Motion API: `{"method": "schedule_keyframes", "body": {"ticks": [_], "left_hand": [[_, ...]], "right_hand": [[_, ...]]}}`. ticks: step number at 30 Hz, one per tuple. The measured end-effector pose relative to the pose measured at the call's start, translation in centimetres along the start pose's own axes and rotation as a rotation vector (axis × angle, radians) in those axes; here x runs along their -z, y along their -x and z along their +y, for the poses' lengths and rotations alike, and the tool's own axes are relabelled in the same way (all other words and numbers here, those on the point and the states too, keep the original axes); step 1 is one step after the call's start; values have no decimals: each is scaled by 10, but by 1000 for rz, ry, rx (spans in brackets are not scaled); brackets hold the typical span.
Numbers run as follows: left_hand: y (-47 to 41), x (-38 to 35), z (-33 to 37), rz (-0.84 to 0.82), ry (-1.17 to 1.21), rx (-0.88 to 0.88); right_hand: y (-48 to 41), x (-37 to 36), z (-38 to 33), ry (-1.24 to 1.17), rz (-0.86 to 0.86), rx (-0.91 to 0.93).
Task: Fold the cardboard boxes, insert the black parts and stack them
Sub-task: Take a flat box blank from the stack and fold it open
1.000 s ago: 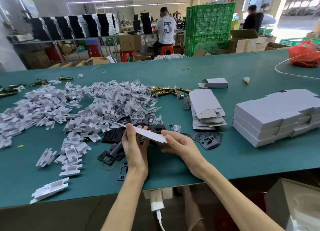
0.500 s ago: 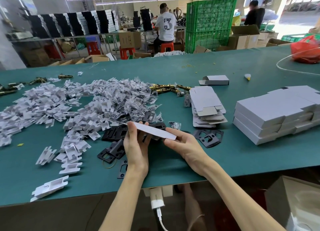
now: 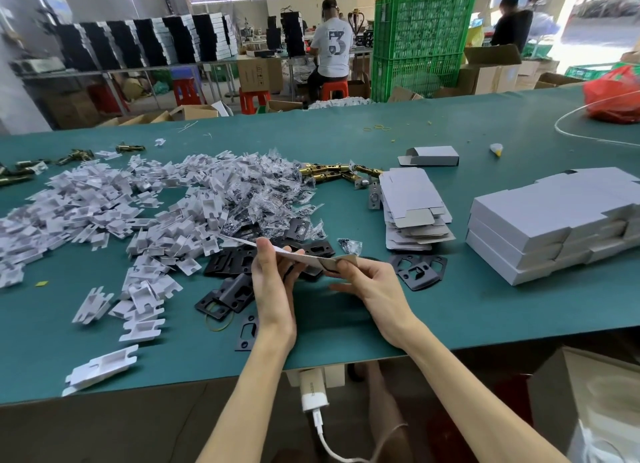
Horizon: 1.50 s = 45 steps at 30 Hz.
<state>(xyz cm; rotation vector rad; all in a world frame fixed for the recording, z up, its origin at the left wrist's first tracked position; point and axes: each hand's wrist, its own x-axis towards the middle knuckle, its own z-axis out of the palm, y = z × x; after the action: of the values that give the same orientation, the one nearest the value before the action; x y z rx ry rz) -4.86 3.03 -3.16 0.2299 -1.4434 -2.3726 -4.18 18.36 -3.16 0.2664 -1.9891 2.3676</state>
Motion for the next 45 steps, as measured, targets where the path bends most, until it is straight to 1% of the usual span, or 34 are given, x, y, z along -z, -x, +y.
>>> {"method": "schedule_keyframes", "body": {"ticks": [1, 3, 4, 6, 10, 12, 14, 18, 21, 23, 24, 25, 27, 30, 32, 34, 36, 38, 40, 42, 45], "left_hand": [[0, 0, -1, -5, -16, 2], [0, 1, -1, -22, -22, 14], [0, 1, 0, -31, -14, 17], [2, 1, 1, -42, -6, 10], [2, 2, 1, -48, -14, 2], [0, 3, 1, -45, -8, 9], [1, 2, 2, -44, -28, 19], [3, 0, 1, -62, -82, 37], [1, 1, 0, -29, -71, 37], [1, 2, 0, -12, -79, 8], [0, 3, 0, 2, -86, -7], [0, 3, 0, 18, -87, -14], [-1, 4, 1, 67, -90, -19], [-2, 3, 3, 181, -146, -46], [-3, 3, 2, 216, -151, -75], [-3, 3, 0, 175, -174, -75], [-3, 4, -3, 99, -227, -70], [-3, 5, -5, 38, -228, -44], [-3, 4, -5, -14, -192, 8], [-2, 0, -6, -85, -204, 40], [1, -3, -6, -130, -243, 27]], "right_hand": [[1, -1, 0, 134, 41, 63], [2, -1, 0, 451, 119, 249], [4, -2, 0, 548, 138, 337], [8, -4, -1, 644, 156, 460], [17, -10, -2, 895, 202, 606], [19, -12, -3, 948, 185, 687], [20, -12, -4, 953, 151, 723], [23, -12, -3, 950, 93, 690], [22, -10, -2, 907, 125, 652], [20, -8, -1, 866, 148, 577], [19, -7, -2, 817, 130, 535], [17, -7, -2, 749, 85, 495], [17, -7, -3, 619, -61, 410], [19, -10, 0, 640, -205, 308], [17, -11, 1, 613, -247, 206], [10, -8, 0, 488, -181, 123], [4, -3, 1, 339, -107, 65], [3, 1, 1, 233, -75, 0], [4, 1, 0, 190, -55, -19], [4, 3, -1, 138, -14, -30], [5, 4, -2, 77, 27, -27]]}}
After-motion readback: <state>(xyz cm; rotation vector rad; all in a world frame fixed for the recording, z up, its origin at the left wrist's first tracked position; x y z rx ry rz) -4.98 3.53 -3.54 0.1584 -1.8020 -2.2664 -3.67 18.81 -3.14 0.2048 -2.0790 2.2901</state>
